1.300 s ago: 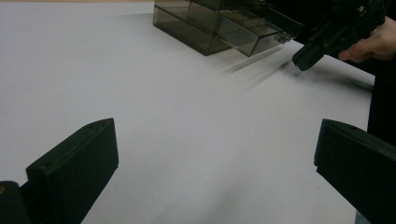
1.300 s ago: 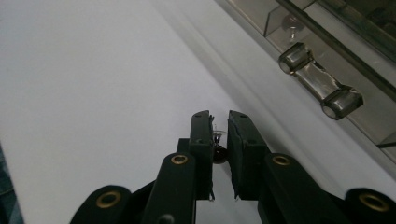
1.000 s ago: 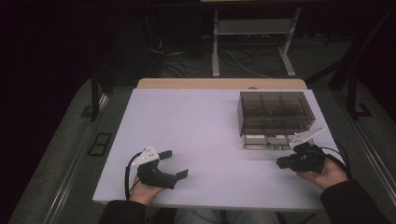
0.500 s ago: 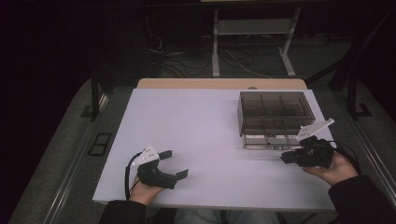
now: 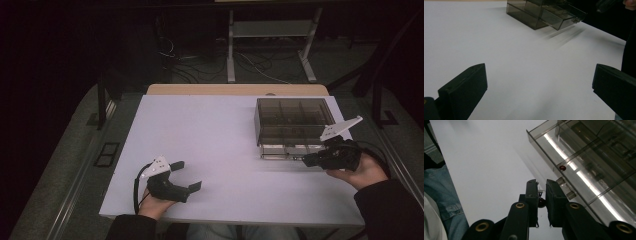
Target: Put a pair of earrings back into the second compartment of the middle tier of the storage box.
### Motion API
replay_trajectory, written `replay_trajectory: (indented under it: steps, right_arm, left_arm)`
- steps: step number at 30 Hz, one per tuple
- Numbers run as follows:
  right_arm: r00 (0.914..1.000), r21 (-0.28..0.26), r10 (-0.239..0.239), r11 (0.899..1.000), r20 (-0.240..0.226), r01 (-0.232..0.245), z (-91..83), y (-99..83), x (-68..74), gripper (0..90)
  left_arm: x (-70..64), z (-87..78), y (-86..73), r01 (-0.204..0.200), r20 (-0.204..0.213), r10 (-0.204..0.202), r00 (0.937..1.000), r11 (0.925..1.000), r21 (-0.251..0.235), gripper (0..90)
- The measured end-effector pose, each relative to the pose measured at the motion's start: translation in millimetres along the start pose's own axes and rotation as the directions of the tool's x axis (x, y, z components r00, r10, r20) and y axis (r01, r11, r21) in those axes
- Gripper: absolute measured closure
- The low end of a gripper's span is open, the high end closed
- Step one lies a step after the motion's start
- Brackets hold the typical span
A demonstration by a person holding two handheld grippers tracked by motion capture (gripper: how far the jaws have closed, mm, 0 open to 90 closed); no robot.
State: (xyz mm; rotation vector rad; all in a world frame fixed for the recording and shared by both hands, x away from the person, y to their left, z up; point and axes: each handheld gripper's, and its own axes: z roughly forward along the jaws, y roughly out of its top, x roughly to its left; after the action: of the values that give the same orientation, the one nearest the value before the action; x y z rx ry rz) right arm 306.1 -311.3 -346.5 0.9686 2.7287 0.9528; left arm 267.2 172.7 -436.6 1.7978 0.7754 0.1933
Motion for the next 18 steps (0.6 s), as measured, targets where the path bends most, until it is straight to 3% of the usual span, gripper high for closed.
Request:
replay_trajectory:
  steps: [8, 18]
  right_arm:
    - [1.0, -0.017, 0.006, 1.0, 0.001, -0.006, -0.4, 10.6, -7.0, 79.5]
    - [0.9989, -0.044, 0.047, 0.998, 0.006, -0.047, 10.1, 17.5, -22.0, 79.5]
  left_arm:
    - [0.4, 0.0, 0.1, -0.004, 0.0, 0.004, 1.0, 1.0, 0.001, 0.0]
    - [0.1, -0.1, 0.1, -0.002, 0.002, 0.002, 1.0, 1.0, 0.0, 0.0]
